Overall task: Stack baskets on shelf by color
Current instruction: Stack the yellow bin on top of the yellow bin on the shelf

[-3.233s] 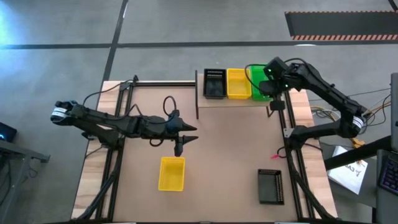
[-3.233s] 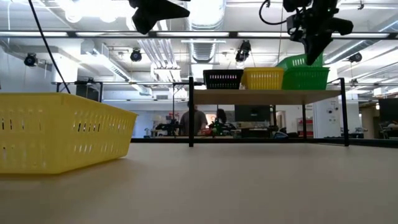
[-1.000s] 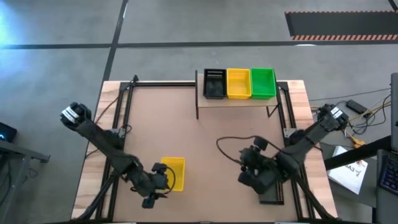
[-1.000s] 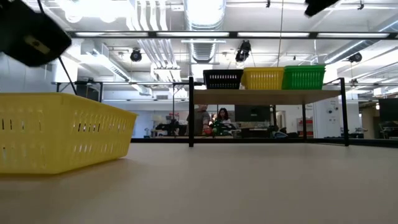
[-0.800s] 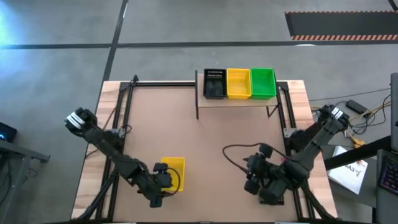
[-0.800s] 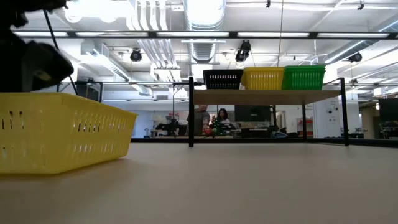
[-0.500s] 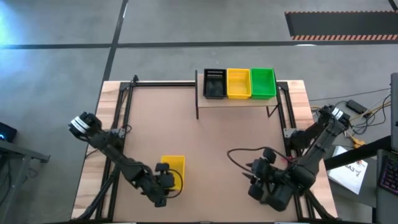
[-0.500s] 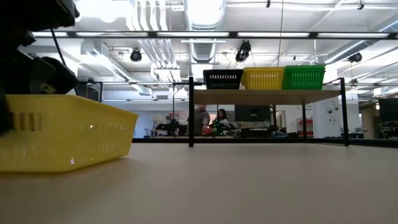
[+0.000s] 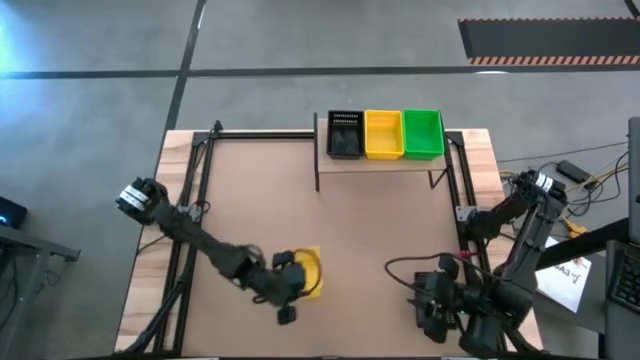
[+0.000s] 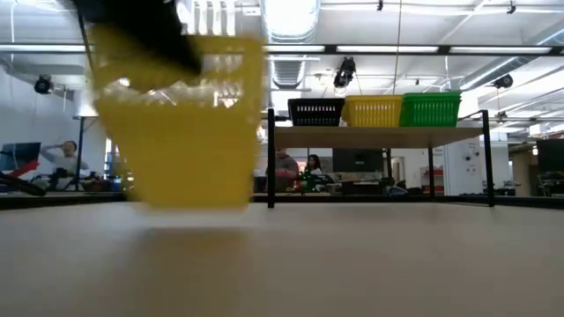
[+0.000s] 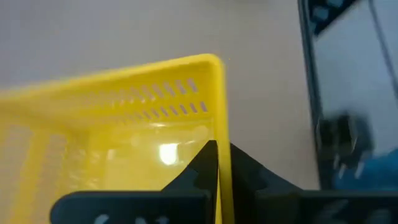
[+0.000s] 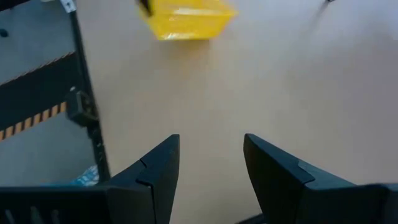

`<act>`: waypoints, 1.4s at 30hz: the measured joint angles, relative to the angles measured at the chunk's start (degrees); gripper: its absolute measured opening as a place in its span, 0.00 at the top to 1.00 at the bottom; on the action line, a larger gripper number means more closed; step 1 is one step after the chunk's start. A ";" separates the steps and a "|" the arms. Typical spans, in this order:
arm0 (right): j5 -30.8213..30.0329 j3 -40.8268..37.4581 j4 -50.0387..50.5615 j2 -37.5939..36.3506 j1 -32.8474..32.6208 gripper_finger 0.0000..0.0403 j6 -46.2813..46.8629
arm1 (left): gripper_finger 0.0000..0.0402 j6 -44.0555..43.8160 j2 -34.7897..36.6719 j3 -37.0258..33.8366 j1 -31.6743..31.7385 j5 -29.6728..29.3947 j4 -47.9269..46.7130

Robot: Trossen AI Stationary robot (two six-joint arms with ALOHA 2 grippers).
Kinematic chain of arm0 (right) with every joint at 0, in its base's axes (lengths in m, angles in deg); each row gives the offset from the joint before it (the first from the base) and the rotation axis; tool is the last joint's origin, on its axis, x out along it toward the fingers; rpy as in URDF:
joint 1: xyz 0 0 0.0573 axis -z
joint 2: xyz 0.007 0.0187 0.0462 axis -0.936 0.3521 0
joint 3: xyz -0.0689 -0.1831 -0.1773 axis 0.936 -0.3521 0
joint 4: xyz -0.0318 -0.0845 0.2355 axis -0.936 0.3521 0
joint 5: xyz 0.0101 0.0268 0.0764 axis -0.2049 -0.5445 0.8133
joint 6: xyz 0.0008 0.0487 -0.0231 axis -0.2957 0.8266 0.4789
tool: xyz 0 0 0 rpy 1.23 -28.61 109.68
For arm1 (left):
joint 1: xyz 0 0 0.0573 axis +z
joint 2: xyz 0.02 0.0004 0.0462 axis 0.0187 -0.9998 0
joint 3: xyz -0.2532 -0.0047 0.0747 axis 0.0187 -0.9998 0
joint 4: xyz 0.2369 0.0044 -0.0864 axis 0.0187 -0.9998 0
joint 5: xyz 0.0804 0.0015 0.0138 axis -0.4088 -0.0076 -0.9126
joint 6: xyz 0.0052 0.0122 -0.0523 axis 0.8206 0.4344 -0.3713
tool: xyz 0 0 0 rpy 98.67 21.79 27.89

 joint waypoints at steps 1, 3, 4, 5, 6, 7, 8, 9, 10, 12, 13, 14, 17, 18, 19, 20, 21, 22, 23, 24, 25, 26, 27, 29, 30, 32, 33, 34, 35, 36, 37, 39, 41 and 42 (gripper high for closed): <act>0.02 0.00 0.02 0.00 -0.66 0.58 0.45 | 1.00 0.15 0.00 2.24 1.32 0.57 -1.33; 0.00 0.00 0.17 0.00 -1.95 0.58 1.43 | 1.00 0.17 -0.27 6.96 4.00 2.31 -3.68; 0.00 0.00 0.29 0.00 -2.50 0.58 1.71 | 1.00 0.31 -0.39 9.46 5.34 3.36 -5.16; 0.01 0.00 0.46 0.00 -3.00 0.58 2.10 | 1.00 0.70 -0.47 11.88 6.54 4.41 -6.94; 0.01 0.00 0.68 0.00 -3.36 0.58 2.58 | 1.00 1.53 -0.51 14.19 7.77 5.51 -8.00; 0.00 0.00 0.74 0.00 -3.66 0.58 2.84 | 1.00 2.67 -0.52 16.33 9.04 6.54 -8.24; 0.02 0.00 0.76 0.00 -3.81 0.58 2.96 | 1.00 3.52 -0.58 18.33 10.31 7.48 -8.30; 0.02 0.00 0.81 0.00 -3.90 0.58 2.95 | 1.00 4.35 -0.73 20.30 11.66 8.72 -8.68; 0.02 0.00 0.79 0.00 -3.89 0.58 2.95 | 1.00 4.78 -0.81 22.10 12.97 10.04 -9.33; 0.00 -0.02 0.95 0.00 -3.83 0.58 2.96 | 1.00 4.91 -0.96 25.36 15.54 13.03 -10.64; -0.02 -0.02 1.12 0.00 -3.83 0.58 2.95 | 1.00 4.94 -1.18 26.66 16.93 14.26 -10.62; 0.00 -0.02 1.42 0.00 -3.83 0.58 2.97 | 1.00 5.17 -1.45 28.15 18.33 15.22 -10.56; -0.03 -0.02 2.40 0.00 -3.81 0.58 3.56 | 1.00 8.58 -1.75 32.05 21.67 16.41 -11.77; -0.03 -0.02 2.88 -0.01 -3.81 0.58 4.28 | 1.00 10.03 -2.27 33.51 22.75 16.47 -11.60; -0.01 -0.02 3.72 -0.05 -3.81 0.58 4.94 | 1.00 11.49 -2.89 35.26 24.20 16.82 -11.08; -0.03 -0.02 4.58 -0.09 -3.80 0.58 5.95 | 1.00 12.92 -3.18 36.87 25.39 17.59 -11.14; -0.05 -0.02 5.31 -0.16 -3.67 0.58 6.96 | 1.00 14.55 -3.85 38.37 26.70 18.50 -11.45; -0.05 -0.02 6.27 -0.20 -3.50 0.58 8.13 | 1.00 16.36 -5.01 40.22 27.95 19.46 -10.70; -0.05 -0.02 7.24 -0.28 -3.44 0.58 9.44 | 1.00 18.53 -6.07 42.31 29.24 20.41 -9.97; -0.05 -0.04 8.02 -0.32 -3.39 0.58 10.62 | 1.00 20.79 -7.18 43.98 30.50 21.49 -10.17; -0.07 -0.07 8.77 -0.39 -3.17 0.58 11.58 | 1.00 22.95 -8.60 45.98 31.79 22.76 -10.79; -0.07 -0.07 9.21 -0.45 -2.85 0.58 12.30 | 1.00 25.00 -10.22 48.01 33.04 24.04 -10.53; -0.05 -0.07 9.67 -0.53 -2.56 0.59 12.79 | 1.00 26.91 -11.71 49.80 34.28 25.20 -10.25; -0.11 -0.07 10.00 -0.66 -1.93 0.61 13.04 | 1.00 30.52 -14.45 52.64 36.52 26.89 -11.27; -0.11 -0.07 10.18 -0.70 -1.55 0.62 13.06 | 1.00 32.80 -15.82 54.07 37.59 27.51 -11.01; -0.08 -0.09 10.36 -0.70 -0.70 0.64 13.07 | 1.00 37.26 -17.76 56.05 39.57 27.60 -11.99; -0.09 -0.09 10.29 -0.70 -0.28 0.65 13.07 | 1.00 39.50 -18.71 56.99 40.45 27.63 -11.84; -0.06 -0.09 10.28 -0.70 0.24 0.66 13.08 | 1.00 41.66 -19.46 57.70 41.41 27.62 -11.52; 0.04 -0.09 10.32 -0.70 0.75 0.67 13.36 | 1.00 44.02 -20.01 58.26 42.36 27.61 -11.68; 0.04 -0.09 10.30 -0.70 1.31 0.68 13.78 | 1.00 46.35 -20.41 58.67 43.16 27.61 -11.70; 0.04 -0.09 10.34 -0.70 1.87 0.70 14.31 | 1.00 48.74 -20.96 58.81 44.02 27.52 -11.36; 0.05 -0.07 10.32 -0.70 2.99 0.72 15.22 | 1.00 52.48 -21.68 58.66 45.58 26.44 -10.73; 0.06 -0.07 10.37 -0.70 4.06 0.74 15.90 | 1.00 55.36 -22.92 58.48 46.93 24.62 -10.93; 0.06 -0.08 10.30 -0.70 4.52 0.75 16.08 | 1.00 56.73 -23.52 58.35 47.56 23.80 -10.98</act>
